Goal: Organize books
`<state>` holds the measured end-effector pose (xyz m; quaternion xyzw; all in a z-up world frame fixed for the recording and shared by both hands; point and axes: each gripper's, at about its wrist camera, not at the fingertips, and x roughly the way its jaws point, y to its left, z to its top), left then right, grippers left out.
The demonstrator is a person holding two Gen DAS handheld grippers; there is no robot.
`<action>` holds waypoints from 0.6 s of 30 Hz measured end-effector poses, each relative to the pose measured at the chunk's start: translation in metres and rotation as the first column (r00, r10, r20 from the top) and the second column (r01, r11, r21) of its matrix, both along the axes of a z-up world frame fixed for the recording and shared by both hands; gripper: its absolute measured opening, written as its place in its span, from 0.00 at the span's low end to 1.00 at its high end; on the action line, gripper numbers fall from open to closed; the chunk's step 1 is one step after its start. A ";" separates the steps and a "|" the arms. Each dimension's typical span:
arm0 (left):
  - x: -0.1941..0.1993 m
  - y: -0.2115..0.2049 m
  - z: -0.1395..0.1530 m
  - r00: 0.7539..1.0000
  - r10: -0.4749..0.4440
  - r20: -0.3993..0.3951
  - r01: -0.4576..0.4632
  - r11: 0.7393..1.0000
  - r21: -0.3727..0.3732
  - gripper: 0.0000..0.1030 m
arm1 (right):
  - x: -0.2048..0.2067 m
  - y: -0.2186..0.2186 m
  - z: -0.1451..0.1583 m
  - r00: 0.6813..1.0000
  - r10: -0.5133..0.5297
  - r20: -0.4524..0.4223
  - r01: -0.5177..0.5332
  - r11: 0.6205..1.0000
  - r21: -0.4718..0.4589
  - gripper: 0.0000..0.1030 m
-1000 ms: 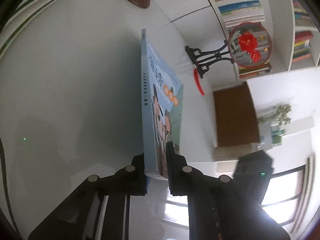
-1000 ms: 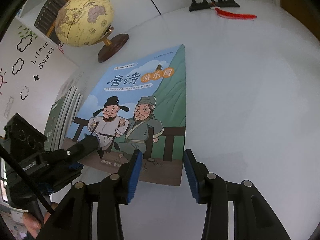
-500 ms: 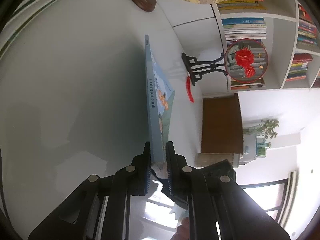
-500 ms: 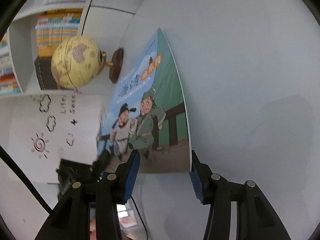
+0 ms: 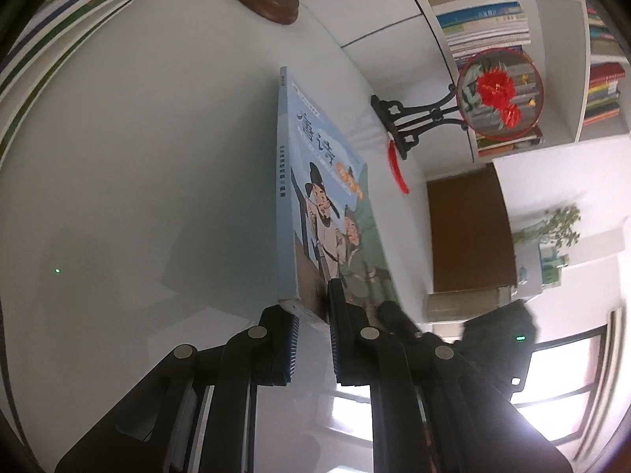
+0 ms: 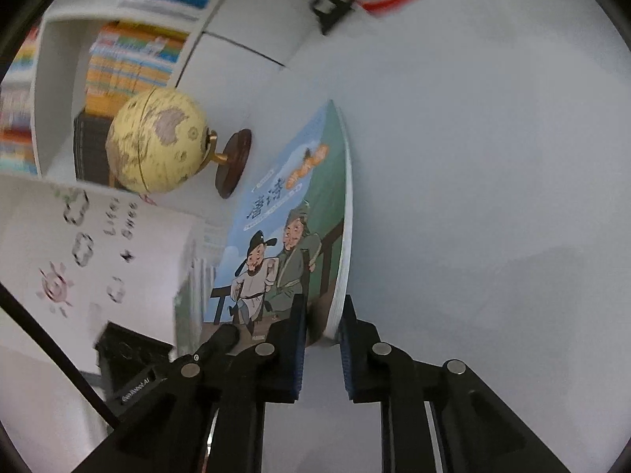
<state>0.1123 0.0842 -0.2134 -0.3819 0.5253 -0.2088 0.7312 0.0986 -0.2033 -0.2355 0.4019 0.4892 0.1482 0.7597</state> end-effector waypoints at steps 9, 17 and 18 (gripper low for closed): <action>-0.008 -0.024 0.035 0.976 -0.117 0.181 0.058 0.952 0.301 0.12 | -0.003 0.044 0.042 0.974 0.197 0.115 -0.132 0.897 -0.422 0.14; -0.022 -0.037 0.058 0.940 -0.220 0.261 0.067 0.868 0.493 0.14 | -0.012 0.068 0.059 0.933 0.326 0.153 -0.184 0.796 -0.577 0.14; -0.024 -0.037 0.060 0.937 -0.225 0.265 0.064 0.861 0.504 0.15 | -0.014 0.067 0.060 0.930 0.332 0.157 -0.189 0.800 -0.570 0.14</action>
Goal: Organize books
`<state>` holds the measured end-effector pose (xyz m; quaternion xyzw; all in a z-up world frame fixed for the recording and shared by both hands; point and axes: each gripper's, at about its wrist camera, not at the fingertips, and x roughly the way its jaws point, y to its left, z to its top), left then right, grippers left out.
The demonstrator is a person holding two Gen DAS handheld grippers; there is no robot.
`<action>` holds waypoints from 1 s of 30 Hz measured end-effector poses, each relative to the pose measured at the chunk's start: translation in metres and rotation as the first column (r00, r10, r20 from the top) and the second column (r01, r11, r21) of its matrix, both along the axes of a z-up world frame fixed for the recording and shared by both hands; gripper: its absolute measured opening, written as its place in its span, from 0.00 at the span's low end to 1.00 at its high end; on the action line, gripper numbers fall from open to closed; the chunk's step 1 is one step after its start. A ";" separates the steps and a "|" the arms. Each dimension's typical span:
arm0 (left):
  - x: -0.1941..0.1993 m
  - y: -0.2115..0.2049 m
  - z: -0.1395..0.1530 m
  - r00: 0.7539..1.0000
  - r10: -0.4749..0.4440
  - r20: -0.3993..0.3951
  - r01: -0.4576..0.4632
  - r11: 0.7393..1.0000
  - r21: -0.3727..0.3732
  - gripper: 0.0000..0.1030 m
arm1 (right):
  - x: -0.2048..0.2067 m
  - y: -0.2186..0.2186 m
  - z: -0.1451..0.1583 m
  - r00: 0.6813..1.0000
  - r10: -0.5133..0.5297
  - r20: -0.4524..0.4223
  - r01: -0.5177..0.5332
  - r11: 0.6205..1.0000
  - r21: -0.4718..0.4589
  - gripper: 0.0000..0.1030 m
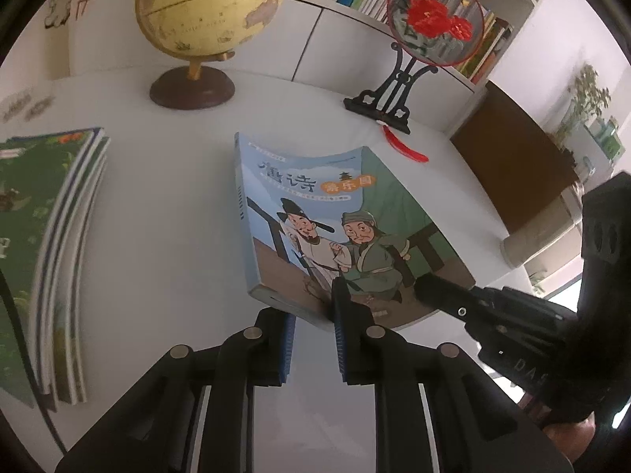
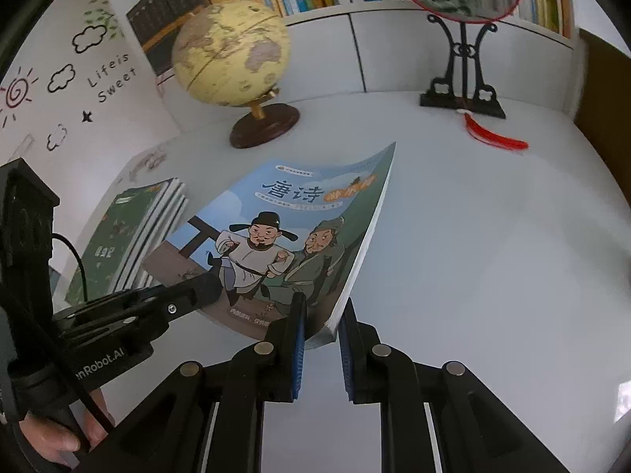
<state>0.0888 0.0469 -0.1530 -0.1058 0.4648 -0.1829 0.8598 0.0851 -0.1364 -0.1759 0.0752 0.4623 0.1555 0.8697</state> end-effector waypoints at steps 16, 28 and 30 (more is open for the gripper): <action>-0.032 0.023 0.052 0.984 0.080 0.157 -0.092 0.993 0.070 0.15 | -0.018 0.030 0.044 0.986 0.118 0.121 -0.115 0.993 -0.031 0.15; -0.062 0.100 0.081 0.938 0.242 0.249 -0.274 0.956 0.103 0.16 | -0.025 0.103 0.078 0.946 0.241 0.219 -0.250 0.968 0.015 0.15; -0.064 0.116 0.082 0.932 0.260 0.255 -0.294 0.950 0.107 0.16 | -0.028 0.123 0.081 0.940 0.255 0.228 -0.267 0.964 0.022 0.15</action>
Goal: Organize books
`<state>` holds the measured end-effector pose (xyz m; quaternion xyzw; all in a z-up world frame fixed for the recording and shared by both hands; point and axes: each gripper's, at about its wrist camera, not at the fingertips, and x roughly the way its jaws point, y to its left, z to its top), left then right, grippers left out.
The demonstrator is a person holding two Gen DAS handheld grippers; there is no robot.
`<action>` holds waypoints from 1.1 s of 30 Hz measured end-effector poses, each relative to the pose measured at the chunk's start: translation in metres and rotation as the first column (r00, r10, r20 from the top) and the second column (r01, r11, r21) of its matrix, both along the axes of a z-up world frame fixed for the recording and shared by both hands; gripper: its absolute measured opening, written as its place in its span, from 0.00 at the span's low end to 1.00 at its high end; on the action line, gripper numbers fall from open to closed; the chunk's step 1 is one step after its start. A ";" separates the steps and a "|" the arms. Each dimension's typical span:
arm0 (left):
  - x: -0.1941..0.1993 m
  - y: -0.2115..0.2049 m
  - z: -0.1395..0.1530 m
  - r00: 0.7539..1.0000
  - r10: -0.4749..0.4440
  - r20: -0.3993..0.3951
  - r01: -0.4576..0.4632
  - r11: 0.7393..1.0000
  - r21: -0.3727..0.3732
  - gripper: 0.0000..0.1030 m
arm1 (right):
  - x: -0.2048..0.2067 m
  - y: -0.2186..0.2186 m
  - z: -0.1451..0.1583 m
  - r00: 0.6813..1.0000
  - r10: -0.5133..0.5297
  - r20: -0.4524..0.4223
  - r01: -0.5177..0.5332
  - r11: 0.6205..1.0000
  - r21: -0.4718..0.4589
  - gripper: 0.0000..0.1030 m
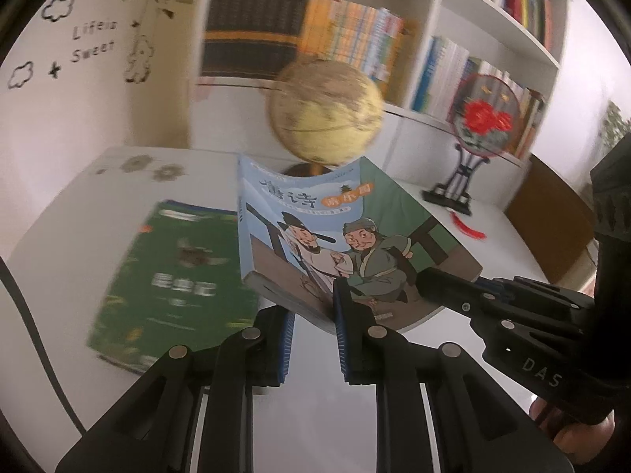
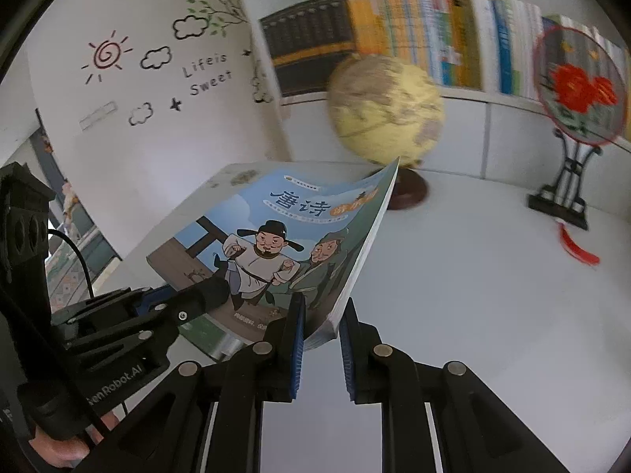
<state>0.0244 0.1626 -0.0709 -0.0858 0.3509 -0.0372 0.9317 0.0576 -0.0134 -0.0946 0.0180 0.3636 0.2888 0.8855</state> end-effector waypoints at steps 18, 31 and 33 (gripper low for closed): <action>0.005 0.129 -0.020 0.999 -0.030 -0.014 0.030 0.999 -0.013 0.17 | -0.007 0.147 -0.012 1.000 -0.010 -0.007 0.010 1.000 -0.018 0.17; 0.011 0.134 -0.060 0.992 -0.097 -0.078 0.095 0.995 -0.032 0.18 | -0.006 0.153 -0.045 0.991 -0.089 -0.100 0.081 0.993 -0.085 0.20; 0.009 0.133 -0.063 0.992 -0.097 -0.078 0.094 0.995 -0.035 0.18 | -0.005 0.151 -0.047 0.989 -0.096 -0.113 0.087 0.992 -0.087 0.20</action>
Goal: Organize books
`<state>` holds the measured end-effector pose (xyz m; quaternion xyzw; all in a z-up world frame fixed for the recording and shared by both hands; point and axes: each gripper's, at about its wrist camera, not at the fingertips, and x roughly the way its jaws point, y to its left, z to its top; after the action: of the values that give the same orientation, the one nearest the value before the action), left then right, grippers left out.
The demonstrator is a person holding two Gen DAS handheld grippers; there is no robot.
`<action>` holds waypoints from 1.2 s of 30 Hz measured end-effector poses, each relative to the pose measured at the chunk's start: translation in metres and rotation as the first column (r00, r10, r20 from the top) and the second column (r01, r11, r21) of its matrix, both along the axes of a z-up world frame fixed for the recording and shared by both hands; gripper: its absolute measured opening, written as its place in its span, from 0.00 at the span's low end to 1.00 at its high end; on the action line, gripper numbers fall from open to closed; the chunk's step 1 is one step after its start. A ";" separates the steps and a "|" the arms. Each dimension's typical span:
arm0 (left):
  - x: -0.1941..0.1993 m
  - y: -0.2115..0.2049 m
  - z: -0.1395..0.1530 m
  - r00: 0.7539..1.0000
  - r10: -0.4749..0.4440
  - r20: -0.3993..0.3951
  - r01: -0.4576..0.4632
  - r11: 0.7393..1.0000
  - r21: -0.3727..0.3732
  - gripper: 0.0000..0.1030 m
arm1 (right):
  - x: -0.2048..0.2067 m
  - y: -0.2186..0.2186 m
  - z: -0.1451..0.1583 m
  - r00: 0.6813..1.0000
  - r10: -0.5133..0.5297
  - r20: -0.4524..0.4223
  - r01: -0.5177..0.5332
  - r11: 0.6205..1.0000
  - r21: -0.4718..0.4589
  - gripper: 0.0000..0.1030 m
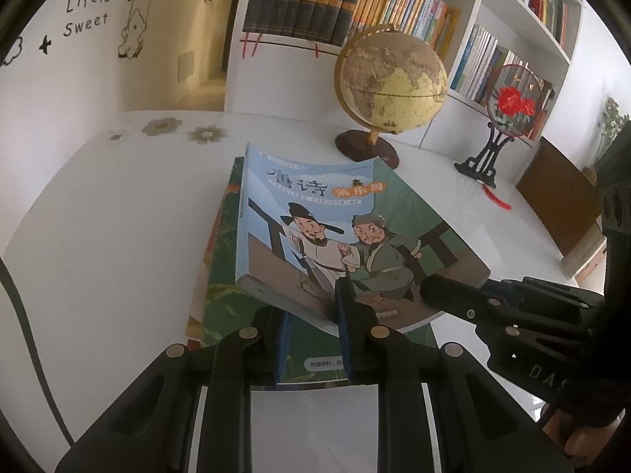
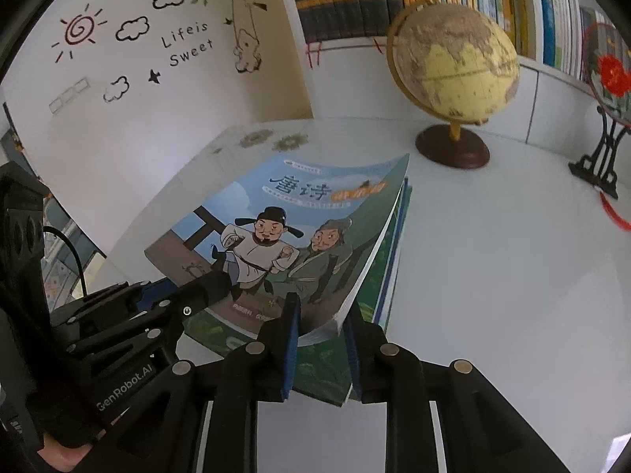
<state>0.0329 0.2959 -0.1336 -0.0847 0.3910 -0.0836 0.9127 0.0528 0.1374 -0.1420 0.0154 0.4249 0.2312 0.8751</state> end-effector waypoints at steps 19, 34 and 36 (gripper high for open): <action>-0.010 0.014 -0.020 0.988 0.083 -0.130 -0.085 0.996 -0.010 0.38 | 0.010 0.003 -0.025 0.989 0.023 -0.143 -0.024 1.000 -0.010 0.29; -0.028 0.016 -0.011 0.978 0.185 -0.096 -0.179 0.982 0.066 0.66 | -0.006 -0.025 -0.009 0.995 -0.050 -0.086 0.048 0.999 -0.021 0.33; -0.033 0.021 -0.004 0.974 0.223 -0.046 -0.219 0.973 0.077 0.79 | -0.008 -0.029 -0.008 0.995 -0.055 -0.083 0.054 0.998 -0.017 0.34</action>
<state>-0.0002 0.3168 -0.1376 -0.0972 0.4065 0.0351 0.9078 0.0450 0.1087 -0.1499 0.0301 0.4625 0.2031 0.8625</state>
